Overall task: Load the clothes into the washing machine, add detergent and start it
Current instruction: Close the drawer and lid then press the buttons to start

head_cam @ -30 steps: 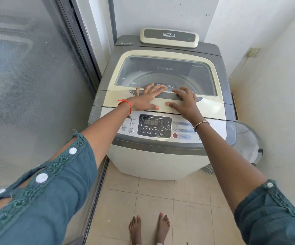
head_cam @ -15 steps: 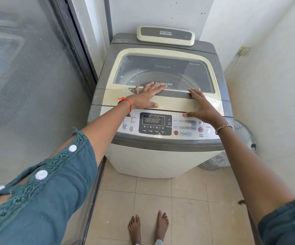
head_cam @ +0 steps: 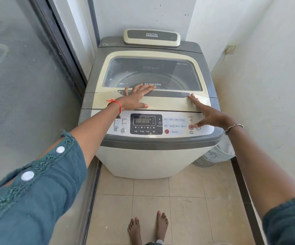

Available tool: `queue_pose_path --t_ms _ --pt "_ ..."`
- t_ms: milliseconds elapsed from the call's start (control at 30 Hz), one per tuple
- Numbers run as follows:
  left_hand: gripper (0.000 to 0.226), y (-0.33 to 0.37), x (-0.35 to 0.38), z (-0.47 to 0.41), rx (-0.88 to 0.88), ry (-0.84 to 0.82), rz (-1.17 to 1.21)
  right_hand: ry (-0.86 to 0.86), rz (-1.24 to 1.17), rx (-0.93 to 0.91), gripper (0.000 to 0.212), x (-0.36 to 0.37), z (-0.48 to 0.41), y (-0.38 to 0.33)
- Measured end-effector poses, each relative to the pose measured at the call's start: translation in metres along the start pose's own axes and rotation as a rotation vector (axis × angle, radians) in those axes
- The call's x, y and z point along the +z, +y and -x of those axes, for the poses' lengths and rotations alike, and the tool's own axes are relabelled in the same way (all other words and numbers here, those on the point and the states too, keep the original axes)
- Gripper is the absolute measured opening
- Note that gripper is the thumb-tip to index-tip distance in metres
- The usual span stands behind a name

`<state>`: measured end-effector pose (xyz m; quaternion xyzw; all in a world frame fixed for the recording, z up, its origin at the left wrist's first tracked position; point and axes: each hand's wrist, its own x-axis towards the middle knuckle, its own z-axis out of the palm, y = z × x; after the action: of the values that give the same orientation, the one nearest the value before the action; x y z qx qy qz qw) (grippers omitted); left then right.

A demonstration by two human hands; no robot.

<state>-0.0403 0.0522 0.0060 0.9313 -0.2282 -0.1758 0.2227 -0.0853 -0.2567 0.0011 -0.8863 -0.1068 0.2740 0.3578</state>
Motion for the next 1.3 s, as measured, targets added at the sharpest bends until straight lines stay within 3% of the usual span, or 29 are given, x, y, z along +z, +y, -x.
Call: queue_pose_path --t_ms 233,700,1133,1300 --pt "0.077 0.001 0.0 0.0 -0.002 0.012 0.002 -0.068 -0.1 0.004 0.121 0.0 -0.004 0.007" --pt "0.076 0.002 0.002 -0.001 -0.01 0.035 0.001 -0.118 -0.031 0.022 0.124 -0.003 -0.006 0.008" --pt "0.075 0.007 0.002 0.003 -0.03 0.041 -0.026 0.008 -0.091 0.065 0.118 0.009 0.003 -0.01" --pt "0.075 0.006 0.002 0.003 -0.029 0.037 -0.026 0.112 -0.089 0.001 0.102 0.022 0.001 -0.008"
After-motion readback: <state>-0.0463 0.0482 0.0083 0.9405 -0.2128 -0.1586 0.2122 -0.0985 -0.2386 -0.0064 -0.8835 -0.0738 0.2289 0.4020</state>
